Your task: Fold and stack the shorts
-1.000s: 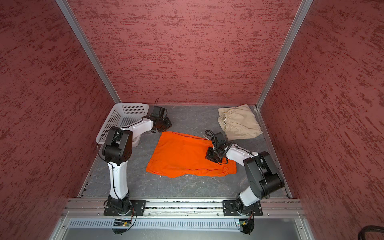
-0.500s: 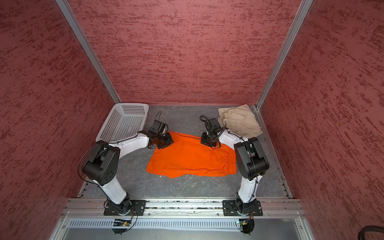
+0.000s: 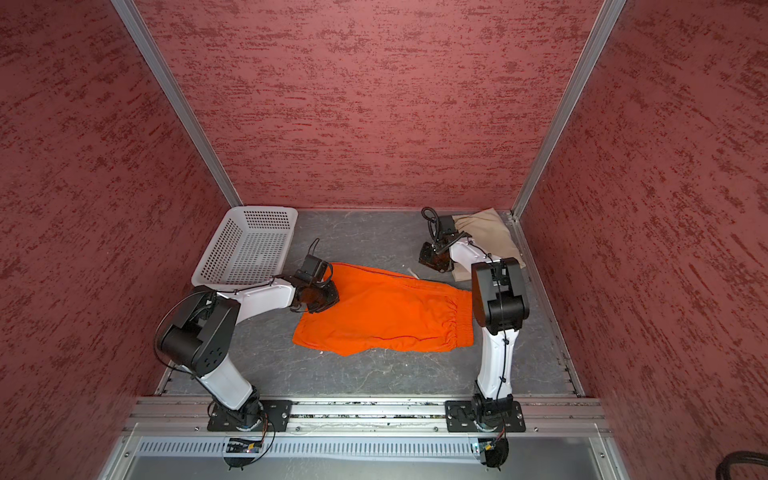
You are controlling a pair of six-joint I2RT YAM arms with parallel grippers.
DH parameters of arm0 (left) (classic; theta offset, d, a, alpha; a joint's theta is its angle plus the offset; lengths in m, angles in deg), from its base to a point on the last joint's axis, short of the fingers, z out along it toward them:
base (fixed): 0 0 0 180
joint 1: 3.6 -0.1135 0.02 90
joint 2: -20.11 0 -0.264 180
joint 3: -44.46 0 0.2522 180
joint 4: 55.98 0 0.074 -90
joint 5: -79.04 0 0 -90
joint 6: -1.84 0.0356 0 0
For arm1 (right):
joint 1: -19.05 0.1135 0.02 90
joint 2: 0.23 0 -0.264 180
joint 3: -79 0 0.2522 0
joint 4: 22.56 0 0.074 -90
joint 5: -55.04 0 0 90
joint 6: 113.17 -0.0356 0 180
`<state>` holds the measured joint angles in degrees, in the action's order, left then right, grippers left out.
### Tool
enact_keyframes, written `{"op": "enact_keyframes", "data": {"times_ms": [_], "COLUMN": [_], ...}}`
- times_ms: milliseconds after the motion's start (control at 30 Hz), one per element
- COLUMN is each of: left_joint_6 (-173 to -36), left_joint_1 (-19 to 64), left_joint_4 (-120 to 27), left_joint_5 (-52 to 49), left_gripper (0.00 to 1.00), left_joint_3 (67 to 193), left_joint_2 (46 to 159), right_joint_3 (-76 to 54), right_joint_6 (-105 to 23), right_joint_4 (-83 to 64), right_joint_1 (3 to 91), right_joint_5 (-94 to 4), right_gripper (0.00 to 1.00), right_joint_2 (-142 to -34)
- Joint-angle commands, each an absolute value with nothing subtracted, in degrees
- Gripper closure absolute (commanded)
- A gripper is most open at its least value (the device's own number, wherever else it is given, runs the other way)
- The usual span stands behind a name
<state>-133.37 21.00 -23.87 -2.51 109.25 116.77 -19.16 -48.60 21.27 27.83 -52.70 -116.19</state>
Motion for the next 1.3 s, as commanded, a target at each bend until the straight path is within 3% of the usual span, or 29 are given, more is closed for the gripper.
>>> {"op": "enact_keyframes", "data": {"times_ms": [0, 200, 400, 567, 800, 933, 1100, 1267], "left_joint_6": [-132.83, -132.90, -133.56, -134.44, -134.10, -133.62, -131.31, -126.86], "left_joint_1": [21.01, 22.72, 26.35, 26.68, 24.82, 24.09, 23.89, 25.39], "left_joint_4": [-19.83, -18.55, -19.38, -20.46, -20.34, -19.01, -18.05, -16.94], "left_joint_5": [-4.43, -2.84, -1.60, -3.54, -5.60, -6.80, -8.21, -10.26], "left_gripper": [0.73, 0.71, 0.80, 0.90, 0.91, 0.88, 0.74, 0.66], "left_joint_3": [108.87, 111.28, 113.13, 110.84, 105.88, 104.78, 106.12, 110.29], "left_joint_2": [114.54, 108.27, 111.06, 113.96, 114.43, 111.91, 106.71, 102.85], "right_joint_3": [-18.88, -1.58, 16.63, 26.77, 34.28, 35.21, 33.29, 26.68], "right_joint_6": [-46.55, -49.20, -54.80, -58.12, -61.00, -63.12, -68.13, -67.98], "right_joint_4": [23.44, 20.11, 16.31, 13.25, 7.64, 5.09, -0.37, -0.30], "right_joint_1": [27.76, 27.48, 27.48, 27.64, 29.70, 33.86, 40.41, 43.99], "right_joint_5": [-53.75, -55.03, -57.40, -57.43, -56.21, -55.14, -54.54, -53.06], "right_gripper": [0.68, 0.73, 0.76, 0.80, 0.81, 0.81, 0.80, 0.76], "right_joint_2": [-109.89, -93.40, -80.13, -75.99, -77.30, -80.26, -82.85, -86.87]}}
